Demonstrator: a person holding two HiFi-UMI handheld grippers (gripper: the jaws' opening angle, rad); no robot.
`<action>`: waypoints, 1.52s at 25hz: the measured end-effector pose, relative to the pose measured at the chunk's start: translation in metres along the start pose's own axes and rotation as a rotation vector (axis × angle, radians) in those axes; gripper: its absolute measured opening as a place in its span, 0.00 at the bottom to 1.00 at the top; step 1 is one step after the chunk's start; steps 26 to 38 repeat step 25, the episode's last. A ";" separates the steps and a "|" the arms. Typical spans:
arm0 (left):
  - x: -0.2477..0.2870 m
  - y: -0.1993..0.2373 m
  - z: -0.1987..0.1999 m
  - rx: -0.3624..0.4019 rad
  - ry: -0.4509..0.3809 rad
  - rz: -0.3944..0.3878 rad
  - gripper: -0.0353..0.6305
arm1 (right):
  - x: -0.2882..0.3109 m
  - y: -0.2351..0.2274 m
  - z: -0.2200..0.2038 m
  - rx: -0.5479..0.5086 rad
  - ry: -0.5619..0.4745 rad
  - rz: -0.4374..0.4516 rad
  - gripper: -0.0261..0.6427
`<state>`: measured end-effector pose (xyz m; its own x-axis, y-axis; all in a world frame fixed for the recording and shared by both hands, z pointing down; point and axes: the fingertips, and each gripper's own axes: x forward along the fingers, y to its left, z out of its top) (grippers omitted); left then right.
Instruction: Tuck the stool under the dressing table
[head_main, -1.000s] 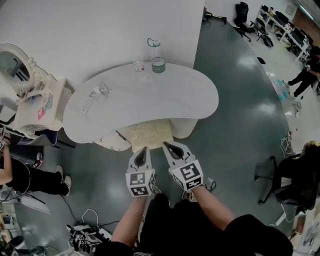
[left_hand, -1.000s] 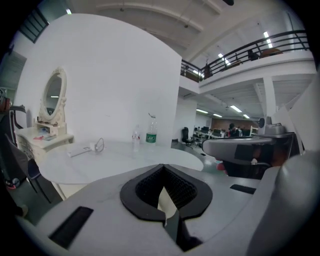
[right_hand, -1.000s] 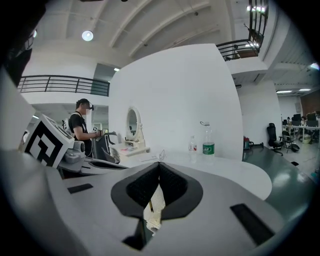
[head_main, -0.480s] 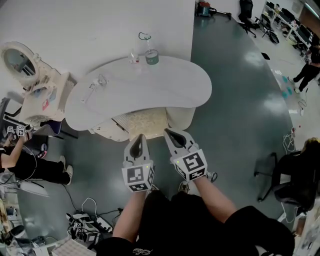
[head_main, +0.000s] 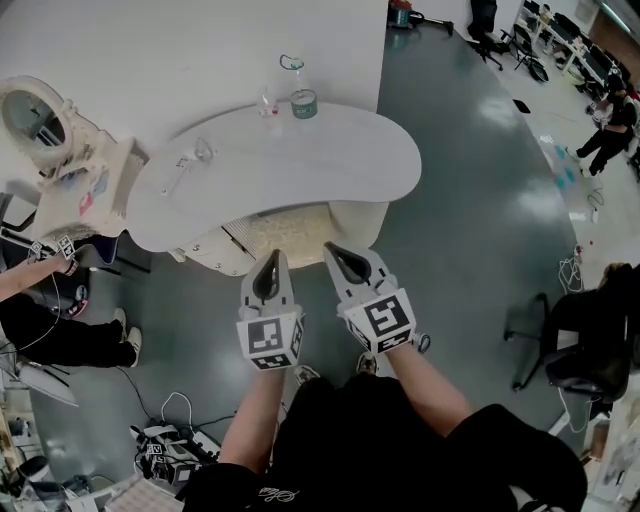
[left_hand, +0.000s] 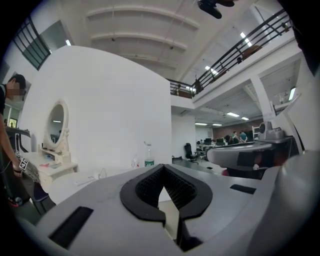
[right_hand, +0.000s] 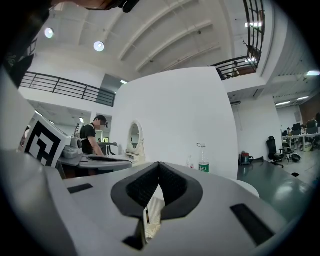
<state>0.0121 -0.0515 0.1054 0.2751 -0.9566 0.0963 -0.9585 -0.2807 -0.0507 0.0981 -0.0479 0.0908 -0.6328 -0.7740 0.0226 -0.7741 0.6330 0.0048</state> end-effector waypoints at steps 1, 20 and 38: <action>-0.001 0.002 0.000 0.003 -0.001 -0.004 0.06 | 0.001 0.003 0.001 -0.005 -0.003 -0.001 0.05; -0.007 0.015 0.005 -0.010 -0.025 -0.016 0.06 | 0.016 0.023 0.011 -0.048 -0.007 0.011 0.05; -0.006 0.018 0.005 -0.014 -0.025 -0.016 0.06 | 0.020 0.025 0.009 -0.055 0.001 0.016 0.05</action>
